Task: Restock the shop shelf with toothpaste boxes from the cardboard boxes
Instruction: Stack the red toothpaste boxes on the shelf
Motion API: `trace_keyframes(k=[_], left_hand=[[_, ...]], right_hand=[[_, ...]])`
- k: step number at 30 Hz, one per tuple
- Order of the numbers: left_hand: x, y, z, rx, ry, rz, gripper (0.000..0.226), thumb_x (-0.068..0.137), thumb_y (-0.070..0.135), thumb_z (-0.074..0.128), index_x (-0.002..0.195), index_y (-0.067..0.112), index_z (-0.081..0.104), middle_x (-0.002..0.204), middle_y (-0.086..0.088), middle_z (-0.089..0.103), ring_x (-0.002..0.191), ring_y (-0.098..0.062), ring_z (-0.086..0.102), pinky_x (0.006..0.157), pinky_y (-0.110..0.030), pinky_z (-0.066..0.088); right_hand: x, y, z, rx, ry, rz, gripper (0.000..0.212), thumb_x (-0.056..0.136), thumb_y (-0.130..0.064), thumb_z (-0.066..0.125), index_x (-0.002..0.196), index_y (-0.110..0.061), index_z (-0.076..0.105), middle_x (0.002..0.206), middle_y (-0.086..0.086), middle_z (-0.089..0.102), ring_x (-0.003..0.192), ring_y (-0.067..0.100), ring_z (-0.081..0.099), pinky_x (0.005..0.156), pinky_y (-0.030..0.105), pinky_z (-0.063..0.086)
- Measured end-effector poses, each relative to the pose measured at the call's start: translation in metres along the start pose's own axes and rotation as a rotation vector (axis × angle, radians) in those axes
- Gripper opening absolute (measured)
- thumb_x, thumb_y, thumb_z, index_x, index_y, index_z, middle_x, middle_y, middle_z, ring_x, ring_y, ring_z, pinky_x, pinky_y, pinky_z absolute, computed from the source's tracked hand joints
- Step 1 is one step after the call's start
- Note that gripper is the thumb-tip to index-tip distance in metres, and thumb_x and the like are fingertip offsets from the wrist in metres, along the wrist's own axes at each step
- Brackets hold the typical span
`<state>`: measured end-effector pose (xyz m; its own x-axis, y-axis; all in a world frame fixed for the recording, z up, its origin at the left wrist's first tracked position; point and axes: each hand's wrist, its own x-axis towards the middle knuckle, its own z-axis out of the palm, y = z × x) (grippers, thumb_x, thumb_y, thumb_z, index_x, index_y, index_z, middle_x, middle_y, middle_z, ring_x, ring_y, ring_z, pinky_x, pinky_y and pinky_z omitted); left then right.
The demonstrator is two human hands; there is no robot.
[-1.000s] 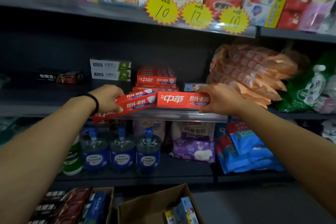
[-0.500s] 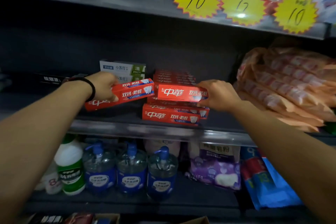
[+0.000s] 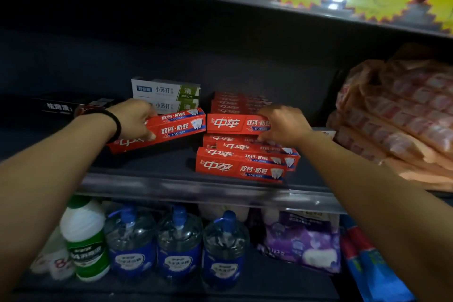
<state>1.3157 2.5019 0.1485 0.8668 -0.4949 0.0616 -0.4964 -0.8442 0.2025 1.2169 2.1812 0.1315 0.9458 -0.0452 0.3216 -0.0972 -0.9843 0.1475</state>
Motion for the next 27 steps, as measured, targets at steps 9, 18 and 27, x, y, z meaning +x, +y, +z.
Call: trace_keyframes(k=[9,18,27], left_hand=[[0.006,0.001,0.008,-0.048,0.001,-0.011,0.040,0.077,0.021,0.077,0.114,0.016,0.061,0.108,-0.003,0.064,0.097,-0.020,0.060,0.087,-0.034,0.049],[0.006,0.002,0.008,-0.042,-0.003,0.003,0.034,0.077,0.020,0.077,0.107,0.018,0.061,0.101,0.000,0.065,0.091,-0.018,0.060,0.081,-0.031,0.047],[0.010,0.004,0.011,-0.047,0.013,0.002,0.041,0.075,0.020,0.079,0.112,0.016,0.061,0.107,-0.003,0.065,0.097,-0.020,0.060,0.087,-0.033,0.049]], right_hand=[[0.008,0.006,0.012,-0.083,-0.049,-0.020,0.067,0.079,-0.040,0.074,0.134,-0.019,0.042,0.131,0.006,0.055,0.116,0.026,0.054,0.095,0.042,0.048],[0.014,0.006,0.007,-0.108,-0.096,-0.062,0.062,0.077,-0.036,0.075,0.131,-0.018,0.047,0.131,0.005,0.054,0.117,0.027,0.052,0.090,0.037,0.045],[0.013,0.004,0.008,-0.081,-0.075,-0.042,0.054,0.084,-0.041,0.069,0.130,-0.021,0.050,0.130,0.002,0.057,0.115,0.023,0.055,0.094,0.038,0.048]])
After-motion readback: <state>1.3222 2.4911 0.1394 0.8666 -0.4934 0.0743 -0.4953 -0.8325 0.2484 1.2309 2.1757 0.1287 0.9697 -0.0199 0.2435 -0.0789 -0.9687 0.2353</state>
